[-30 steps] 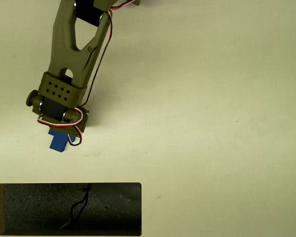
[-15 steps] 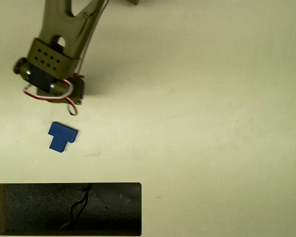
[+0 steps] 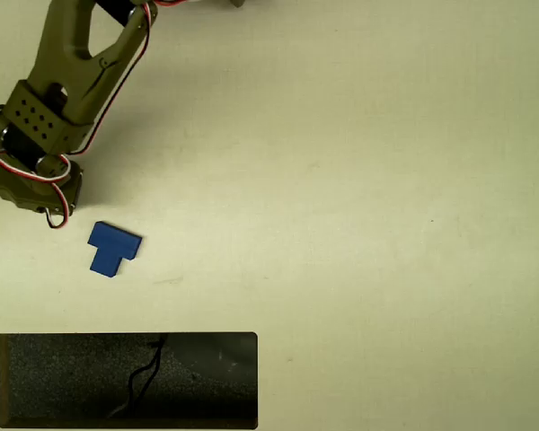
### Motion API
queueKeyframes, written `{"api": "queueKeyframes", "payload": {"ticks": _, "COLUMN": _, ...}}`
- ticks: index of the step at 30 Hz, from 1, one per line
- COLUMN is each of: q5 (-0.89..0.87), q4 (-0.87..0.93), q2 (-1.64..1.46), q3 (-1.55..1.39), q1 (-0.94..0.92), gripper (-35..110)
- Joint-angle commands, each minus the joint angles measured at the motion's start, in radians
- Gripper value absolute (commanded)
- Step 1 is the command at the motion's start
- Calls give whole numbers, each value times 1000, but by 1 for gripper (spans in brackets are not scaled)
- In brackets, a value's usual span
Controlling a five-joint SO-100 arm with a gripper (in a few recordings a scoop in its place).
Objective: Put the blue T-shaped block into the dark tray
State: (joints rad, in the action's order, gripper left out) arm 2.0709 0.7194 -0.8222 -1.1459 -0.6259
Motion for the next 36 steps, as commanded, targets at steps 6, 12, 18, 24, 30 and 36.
{"api": "queueKeyframes", "payload": {"ticks": 6, "q5": -78, "q4": 3, "q2": 26, "q3": 52, "q1": 133, "gripper": 0}}
{"api": "queueKeyframes", "payload": {"ticks": 12, "q5": -181, "q4": 8, "q2": 41, "q3": 83, "q1": 272, "gripper": 0}}
{"api": "queueKeyframes", "payload": {"ticks": 18, "q5": -218, "q4": 8, "q2": 40, "q3": 83, "q1": 318, "gripper": 0}}
{"api": "queueKeyframes", "payload": {"ticks": 24, "q5": -97, "q4": 25, "q2": -34, "q3": -26, "q1": 207, "gripper": 0}}
{"api": "queueKeyframes", "payload": {"ticks": 30, "q5": 31, "q4": 0, "q2": -172, "q3": -256, "q1": 123, "gripper": 0}}
{"api": "queueKeyframes", "payload": {"ticks": 36, "q5": -20, "q4": 84, "q2": -232, "q3": -305, "q1": 242, "gripper": 0}}
